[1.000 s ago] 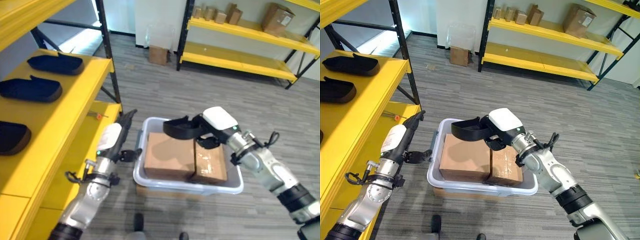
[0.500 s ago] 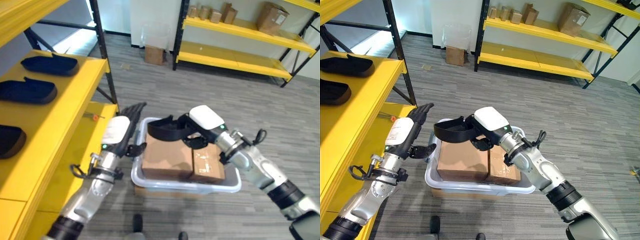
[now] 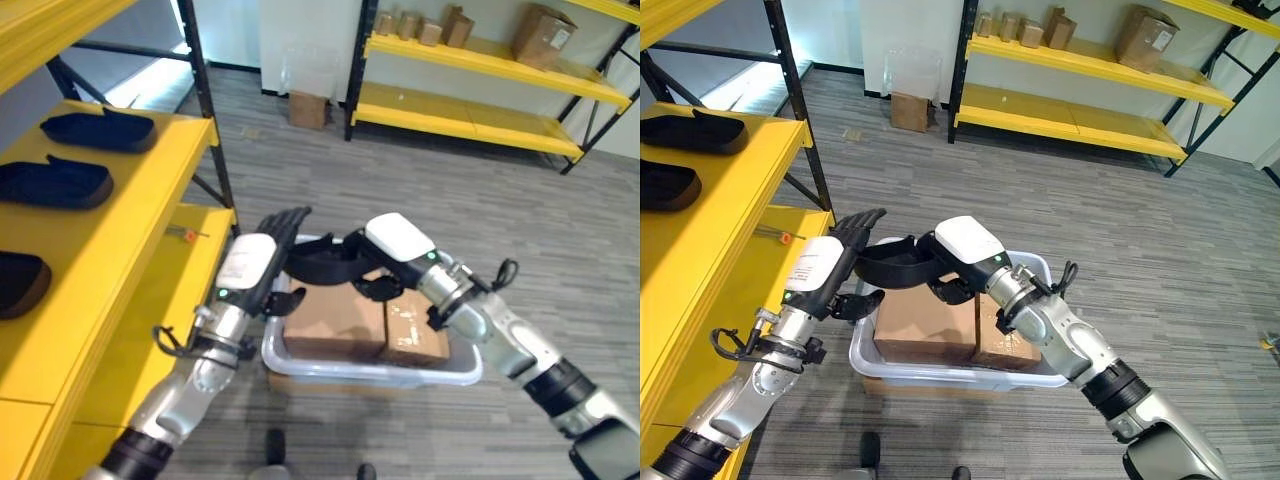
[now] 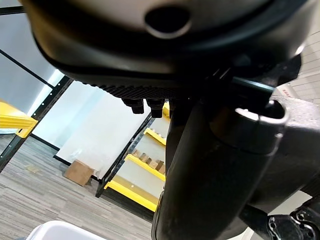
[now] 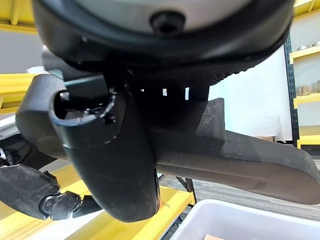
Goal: Move parts from the plastic box to the shelf.
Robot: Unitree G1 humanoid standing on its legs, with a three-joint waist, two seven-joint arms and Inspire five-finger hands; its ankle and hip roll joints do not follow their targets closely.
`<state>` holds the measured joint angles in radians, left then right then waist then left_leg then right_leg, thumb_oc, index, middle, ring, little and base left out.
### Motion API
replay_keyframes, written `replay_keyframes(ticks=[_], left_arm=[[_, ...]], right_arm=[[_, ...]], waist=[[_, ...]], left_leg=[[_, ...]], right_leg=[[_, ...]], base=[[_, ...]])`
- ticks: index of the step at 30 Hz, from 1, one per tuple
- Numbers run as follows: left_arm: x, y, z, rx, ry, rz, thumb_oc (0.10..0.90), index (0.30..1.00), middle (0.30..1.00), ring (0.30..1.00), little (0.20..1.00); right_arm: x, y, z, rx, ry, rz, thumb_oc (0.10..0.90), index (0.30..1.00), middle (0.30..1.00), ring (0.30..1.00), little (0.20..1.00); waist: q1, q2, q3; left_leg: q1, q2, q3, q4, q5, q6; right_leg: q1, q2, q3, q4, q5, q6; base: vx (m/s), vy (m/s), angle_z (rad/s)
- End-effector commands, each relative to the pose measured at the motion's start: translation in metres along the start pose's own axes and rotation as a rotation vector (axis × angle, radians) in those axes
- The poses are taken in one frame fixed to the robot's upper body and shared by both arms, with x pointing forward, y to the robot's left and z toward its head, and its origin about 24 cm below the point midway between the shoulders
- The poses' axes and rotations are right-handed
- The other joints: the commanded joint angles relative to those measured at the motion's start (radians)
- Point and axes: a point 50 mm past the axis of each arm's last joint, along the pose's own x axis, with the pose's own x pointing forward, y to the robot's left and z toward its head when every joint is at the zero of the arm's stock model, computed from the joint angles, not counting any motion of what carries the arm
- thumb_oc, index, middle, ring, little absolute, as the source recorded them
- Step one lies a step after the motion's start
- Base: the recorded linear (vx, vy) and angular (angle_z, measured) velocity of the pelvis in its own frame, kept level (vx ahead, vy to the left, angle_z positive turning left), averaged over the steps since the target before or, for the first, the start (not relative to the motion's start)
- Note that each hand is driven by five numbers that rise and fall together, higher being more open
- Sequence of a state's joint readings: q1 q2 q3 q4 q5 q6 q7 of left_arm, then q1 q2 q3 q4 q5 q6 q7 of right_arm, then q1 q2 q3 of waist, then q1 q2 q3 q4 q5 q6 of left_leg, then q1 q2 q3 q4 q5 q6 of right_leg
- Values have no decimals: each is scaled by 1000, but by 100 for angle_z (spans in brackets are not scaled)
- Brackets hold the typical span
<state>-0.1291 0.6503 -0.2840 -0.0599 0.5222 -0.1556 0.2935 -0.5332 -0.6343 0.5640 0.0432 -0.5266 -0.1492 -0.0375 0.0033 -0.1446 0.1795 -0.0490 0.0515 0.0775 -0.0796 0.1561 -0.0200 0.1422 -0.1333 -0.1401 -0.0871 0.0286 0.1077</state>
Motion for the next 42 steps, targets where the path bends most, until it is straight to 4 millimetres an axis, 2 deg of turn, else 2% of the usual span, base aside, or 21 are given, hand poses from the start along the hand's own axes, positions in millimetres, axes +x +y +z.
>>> replay_keyframes(ticks=[1,21,22,23,24,42], left_arm=[[27,13,35,-25,-216,122,900,1000,1000,1000,1000],[27,4,36,-41,-214,86,900,1000,1000,1000,1000],[26,3,36,-42,-211,84,684,698,698,698,698],[25,2,35,-43,-207,82,447,366,366,366,366],[25,2,35,-42,-206,82,400,300,300,300,300],[28,0,40,-59,-220,88,400,300,300,300,300]], right_arm=[[33,-56,28,15,-166,-282,400,300,300,300,300],[38,-61,39,47,-206,-323,400,300,300,300,300],[37,-61,39,47,-208,-326,400,300,300,300,300],[37,-61,39,48,-208,-328,400,300,300,300,300],[37,-61,40,48,-210,-330,400,300,300,300,300],[43,-61,46,77,-224,-352,400,300,300,300,300]], waist=[[10,20,-159],[9,27,-157],[8,28,-155],[8,29,-155],[7,29,-155],[5,33,-155]], left_leg=[[111,71,-21,-8,-131,-21],[113,70,-17,-8,-131,-20],[113,70,-16,-8,-131,-20],[113,70,-16,-8,-132,-20],[113,70,-17,-8,-132,-20],[116,69,-11,-8,-134,-18]], right_leg=[[-59,-52,-1,32,27,42],[-60,-50,1,30,26,41],[-61,-50,2,30,26,41],[-61,-50,2,31,27,41],[-62,-51,3,31,27,41],[-61,-52,8,30,28,40]], base=[[0,0,0],[0,0,0],[0,0,0],[0,0,0],[0,0,0],[0,0,0]])
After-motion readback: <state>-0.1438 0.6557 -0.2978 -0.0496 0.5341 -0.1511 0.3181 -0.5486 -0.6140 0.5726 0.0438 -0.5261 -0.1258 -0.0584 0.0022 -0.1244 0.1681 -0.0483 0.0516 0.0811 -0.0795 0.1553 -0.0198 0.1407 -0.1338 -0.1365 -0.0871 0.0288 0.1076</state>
